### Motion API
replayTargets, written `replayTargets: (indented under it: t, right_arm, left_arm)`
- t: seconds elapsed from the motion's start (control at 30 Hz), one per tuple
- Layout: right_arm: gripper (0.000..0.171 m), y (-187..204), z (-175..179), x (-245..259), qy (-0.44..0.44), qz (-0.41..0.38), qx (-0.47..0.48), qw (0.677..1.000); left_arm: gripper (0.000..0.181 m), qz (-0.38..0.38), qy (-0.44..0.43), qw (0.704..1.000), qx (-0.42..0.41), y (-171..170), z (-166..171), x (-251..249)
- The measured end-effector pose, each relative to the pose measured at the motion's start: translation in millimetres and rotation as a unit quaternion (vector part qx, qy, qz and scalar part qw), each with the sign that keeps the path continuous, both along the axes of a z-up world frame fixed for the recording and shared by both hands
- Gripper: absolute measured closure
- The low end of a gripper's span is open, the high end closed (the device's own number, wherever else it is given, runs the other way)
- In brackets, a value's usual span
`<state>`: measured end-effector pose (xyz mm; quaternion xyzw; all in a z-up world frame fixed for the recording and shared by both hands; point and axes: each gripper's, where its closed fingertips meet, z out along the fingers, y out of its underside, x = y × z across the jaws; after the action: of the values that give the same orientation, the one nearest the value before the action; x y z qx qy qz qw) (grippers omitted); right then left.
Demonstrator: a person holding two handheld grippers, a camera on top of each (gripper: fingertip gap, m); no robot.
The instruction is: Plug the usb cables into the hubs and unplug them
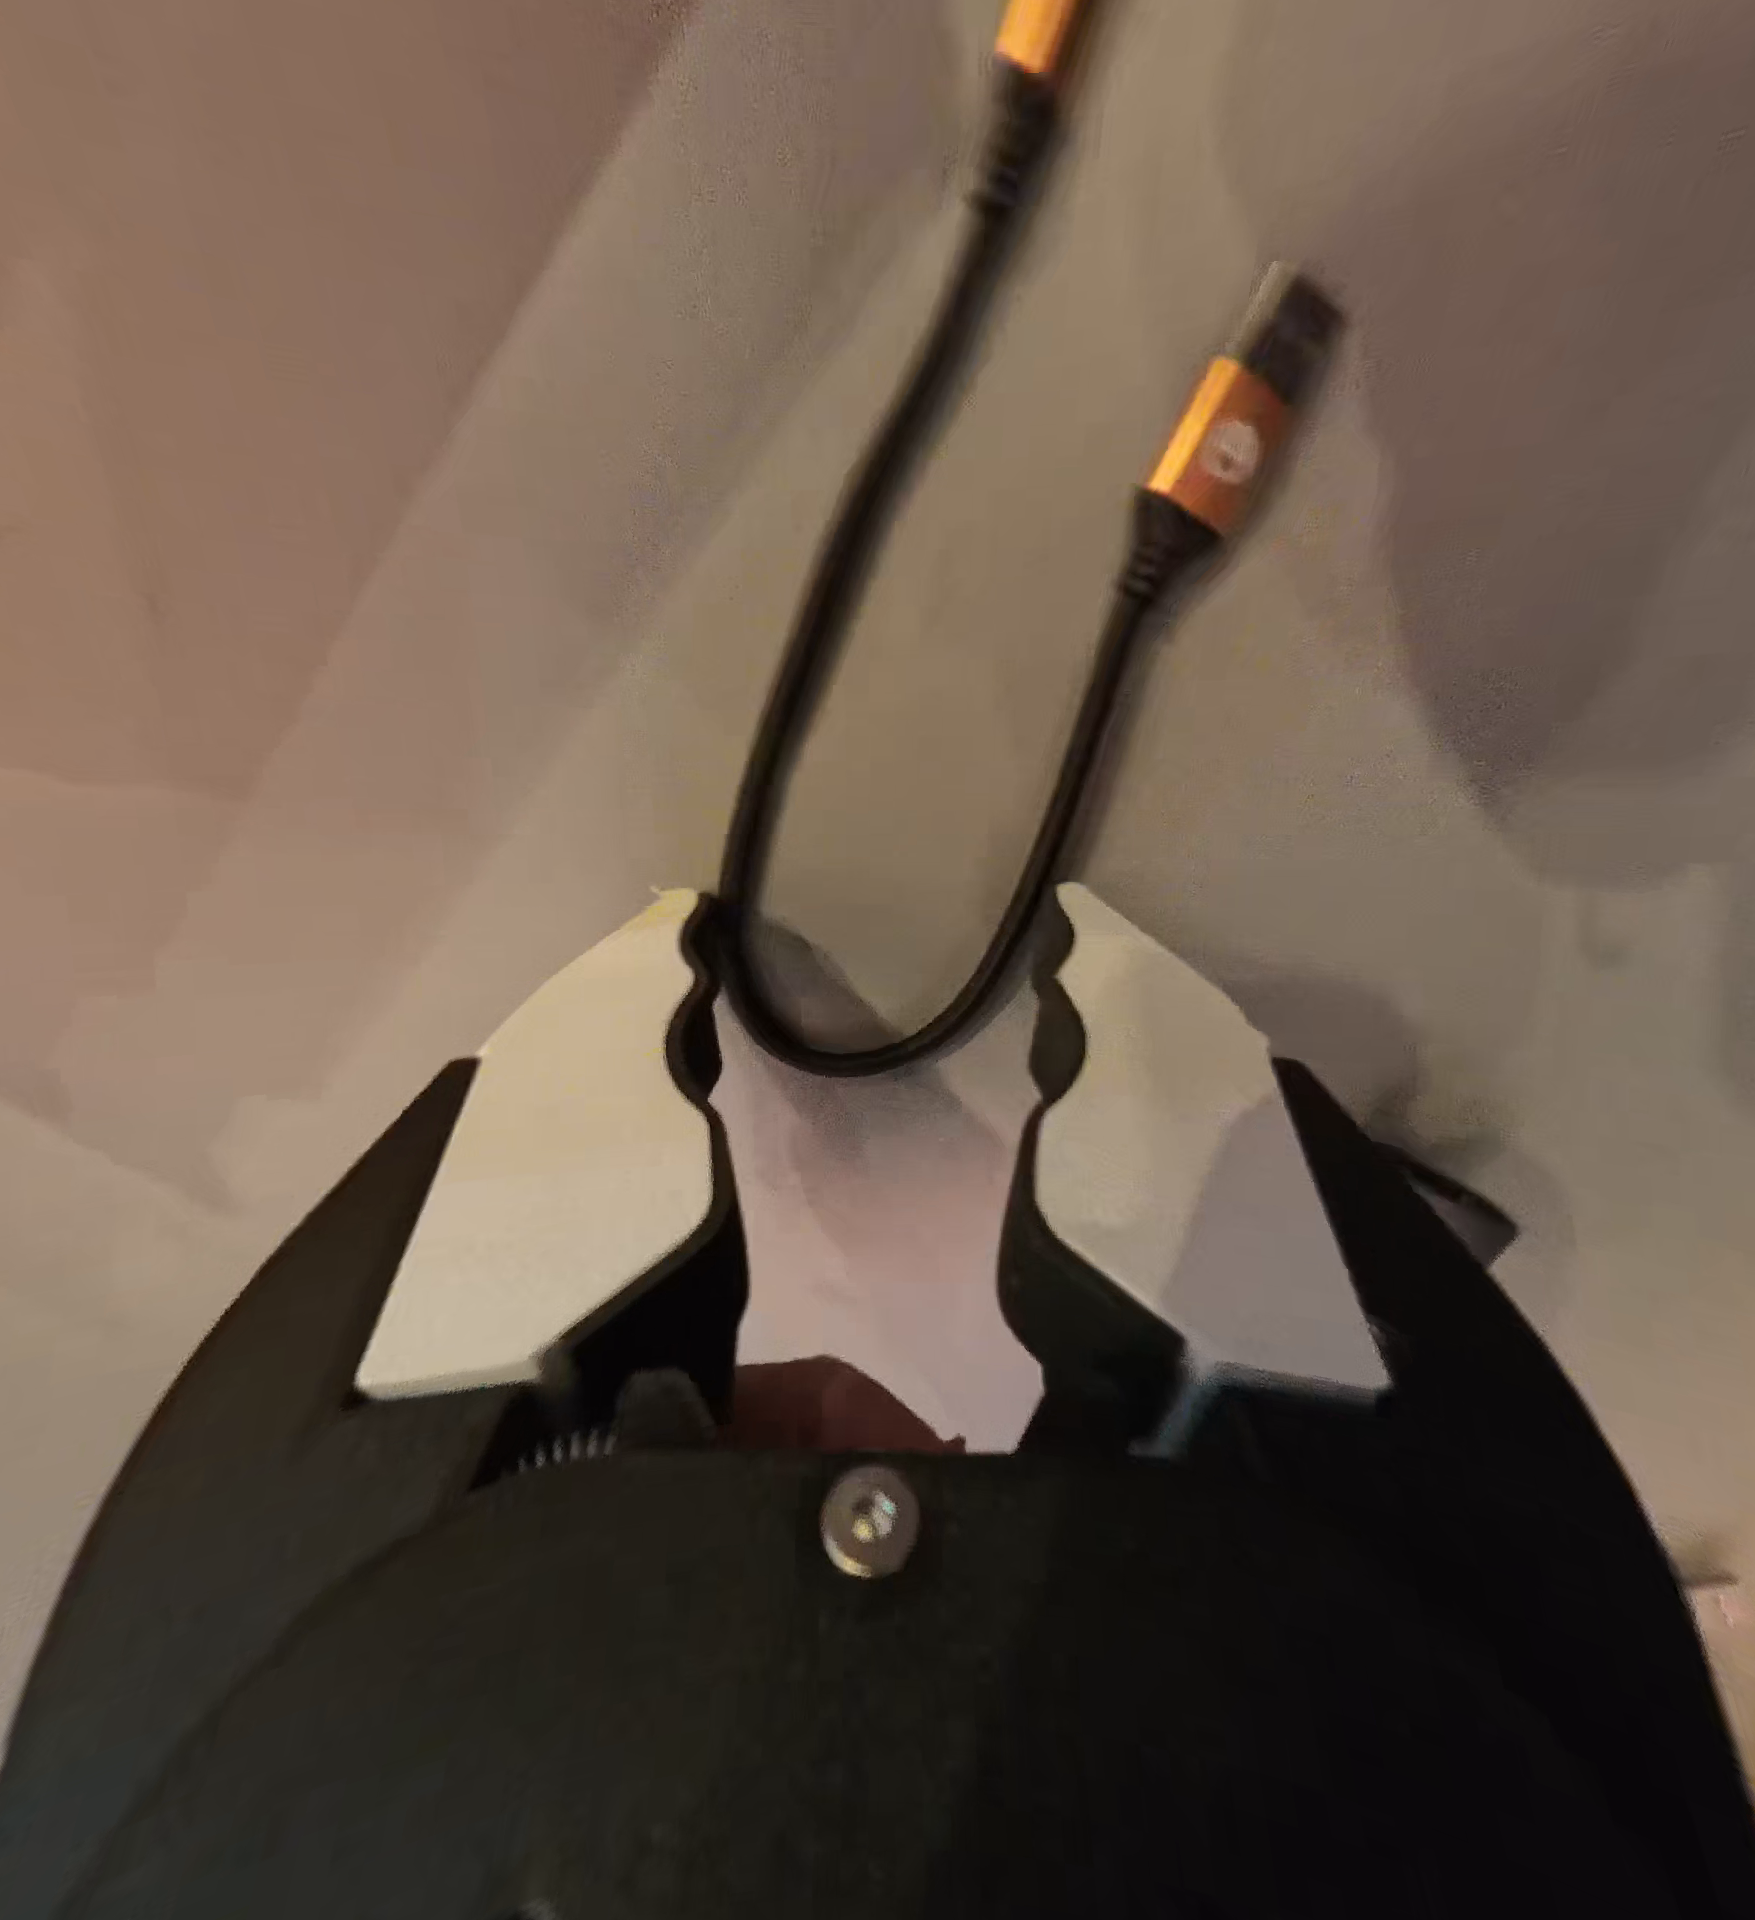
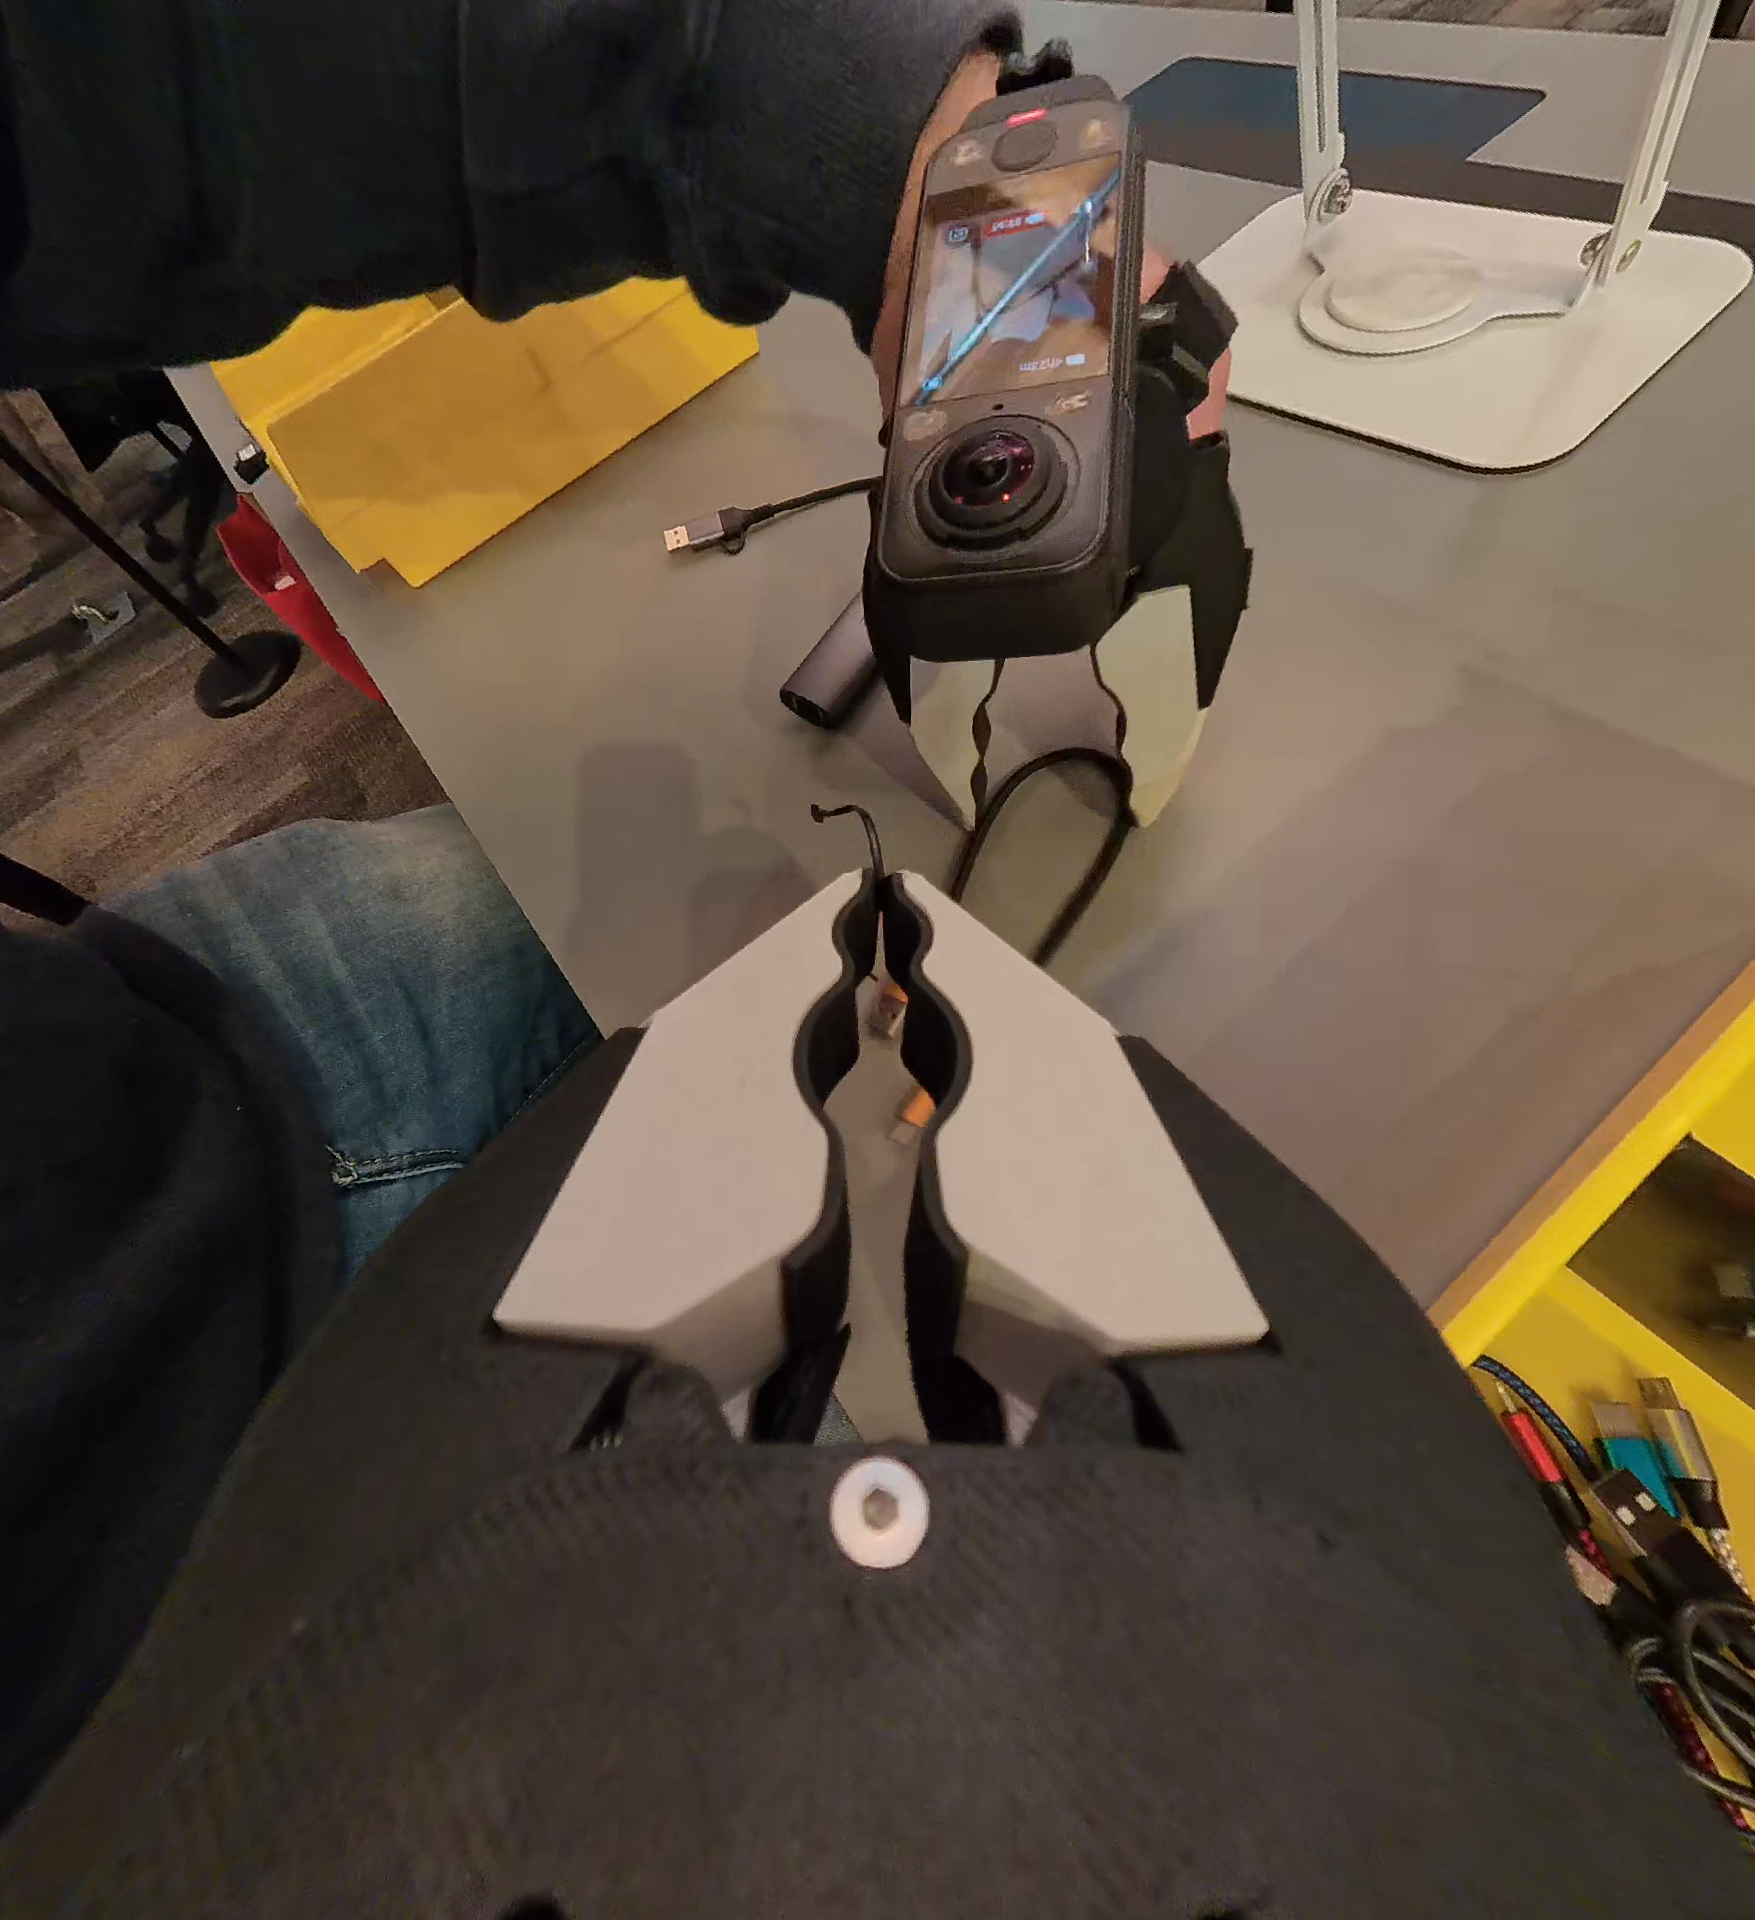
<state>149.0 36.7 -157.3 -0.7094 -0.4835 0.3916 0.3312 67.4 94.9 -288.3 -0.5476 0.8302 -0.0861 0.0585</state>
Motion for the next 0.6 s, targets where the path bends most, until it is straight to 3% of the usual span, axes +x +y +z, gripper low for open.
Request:
replayTargets:
  t: [0.3,0.6]
  right_arm:
    - [0.171,-4,-1,2,0.001,0.002,0.003,1.0]
    - [0.171,-5,-5,2,-0.013,0.001,0.016,1.0]
  left_arm:
    - [0.17,0.04,-0.035,0.999,-0.001,-12,1,13]
    - [0.177,0.079,-0.08,0.992,0.059,-12,2,8]
